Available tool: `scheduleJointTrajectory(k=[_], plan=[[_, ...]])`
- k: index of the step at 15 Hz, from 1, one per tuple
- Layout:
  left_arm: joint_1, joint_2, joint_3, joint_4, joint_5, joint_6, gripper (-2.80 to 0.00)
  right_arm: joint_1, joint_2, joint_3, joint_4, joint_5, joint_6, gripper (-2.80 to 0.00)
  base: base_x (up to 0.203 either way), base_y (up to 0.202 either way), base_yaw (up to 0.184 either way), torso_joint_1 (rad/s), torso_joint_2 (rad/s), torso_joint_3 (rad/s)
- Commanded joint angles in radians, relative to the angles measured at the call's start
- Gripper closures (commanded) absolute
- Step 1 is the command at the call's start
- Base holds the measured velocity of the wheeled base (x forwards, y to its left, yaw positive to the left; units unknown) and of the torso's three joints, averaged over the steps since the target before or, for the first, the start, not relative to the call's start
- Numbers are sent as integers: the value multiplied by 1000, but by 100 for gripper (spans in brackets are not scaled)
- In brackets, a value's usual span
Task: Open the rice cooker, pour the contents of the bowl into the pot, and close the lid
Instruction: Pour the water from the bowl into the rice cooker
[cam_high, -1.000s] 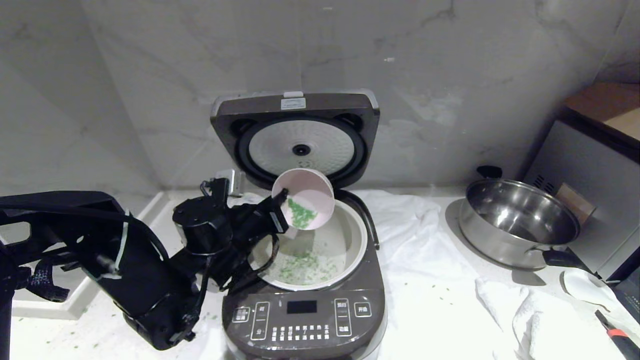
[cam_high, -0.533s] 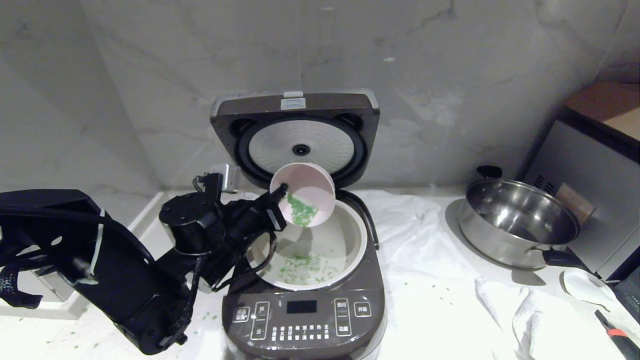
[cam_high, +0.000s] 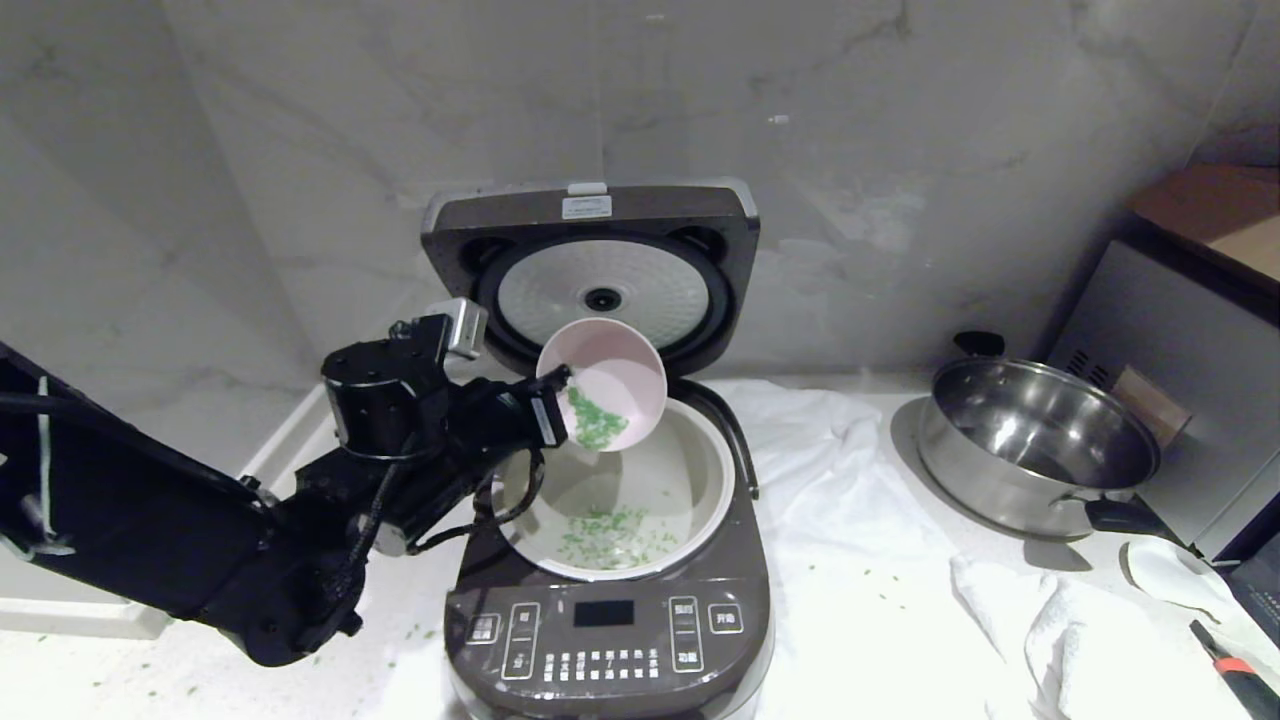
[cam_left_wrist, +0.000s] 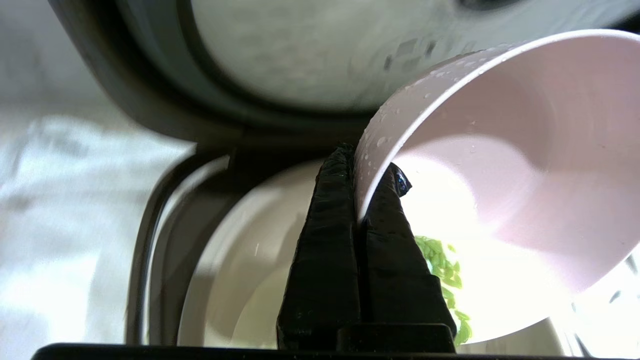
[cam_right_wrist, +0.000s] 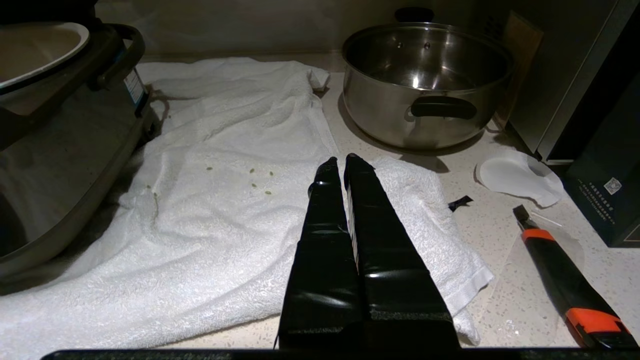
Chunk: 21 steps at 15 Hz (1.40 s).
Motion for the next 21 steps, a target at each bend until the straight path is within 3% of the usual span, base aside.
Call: scheduleJointTrajectory(k=[1, 5, 9, 14, 21], plan=[[3, -62, -39, 131, 8, 0, 0, 0, 0, 0, 0, 0, -3, 0, 0, 0, 0, 0, 0, 0], [14, -106, -58, 383, 10, 58, 0, 0, 0, 1, 0, 0, 0, 0, 0, 0, 0, 0, 0, 0], [29, -240, -207, 914, 11, 56, 0, 0, 0, -1, 0, 0, 0, 0, 0, 0, 0, 0, 0, 0], [106, -380, -325, 1395, 4, 58, 0, 0, 0, 0, 0, 0, 0, 0, 0, 0, 0, 0, 0, 0], [373, -410, -406, 1678, -10, 62, 0, 0, 0, -1, 0, 0, 0, 0, 0, 0, 0, 0, 0, 0]])
